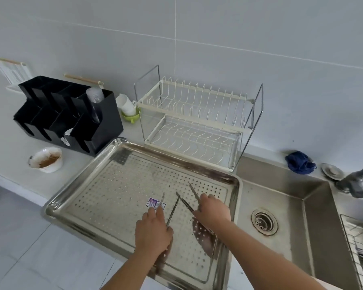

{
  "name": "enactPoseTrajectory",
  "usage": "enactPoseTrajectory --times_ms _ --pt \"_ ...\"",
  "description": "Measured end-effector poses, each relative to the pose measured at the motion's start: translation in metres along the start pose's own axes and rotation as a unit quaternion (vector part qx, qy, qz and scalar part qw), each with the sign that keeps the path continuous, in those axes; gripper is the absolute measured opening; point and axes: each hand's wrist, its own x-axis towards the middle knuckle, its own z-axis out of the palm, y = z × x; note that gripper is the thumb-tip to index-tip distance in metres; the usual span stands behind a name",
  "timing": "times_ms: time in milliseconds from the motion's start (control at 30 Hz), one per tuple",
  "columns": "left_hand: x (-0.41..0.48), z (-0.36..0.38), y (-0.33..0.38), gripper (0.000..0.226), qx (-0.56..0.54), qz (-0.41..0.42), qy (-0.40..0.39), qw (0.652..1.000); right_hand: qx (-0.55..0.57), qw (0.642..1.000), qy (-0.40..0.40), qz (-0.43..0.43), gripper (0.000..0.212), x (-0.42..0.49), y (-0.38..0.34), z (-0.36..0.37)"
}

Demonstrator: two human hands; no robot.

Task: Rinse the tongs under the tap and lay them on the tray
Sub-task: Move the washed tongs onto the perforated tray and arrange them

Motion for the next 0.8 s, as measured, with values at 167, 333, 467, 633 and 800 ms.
enactPoseTrajectory --times_ms 167,333,467,633,800 --pt "0.006 -0.01 -0.004 0.069 0.014 0.031 0.015 0.999 0.012 0.999 0.023 0.028 0.031 -0.014 -0.003 -0.011" --pt "0.015 -0.027 0.01 0.071 0.006 0.089 0.033 0.995 0.045 0.995 0.078 0.051 0.039 -0.038 0.01 -0.024" --pt "0.016 -0.037 0.039 0.072 0.007 0.137 0.047 0.989 0.07 0.987 0.131 0.068 0.042 -0.068 0.033 -0.038" --pt "0.0 -0.043 0.103 0.068 0.009 0.213 0.065 0.975 0.076 0.975 0.175 0.111 0.044 -0.112 0.079 -0.055" --pt "-0.029 -0.04 0.182 0.062 0.014 0.268 0.072 0.961 0.092 0.963 0.19 0.167 0.038 -0.16 0.148 -0.062"
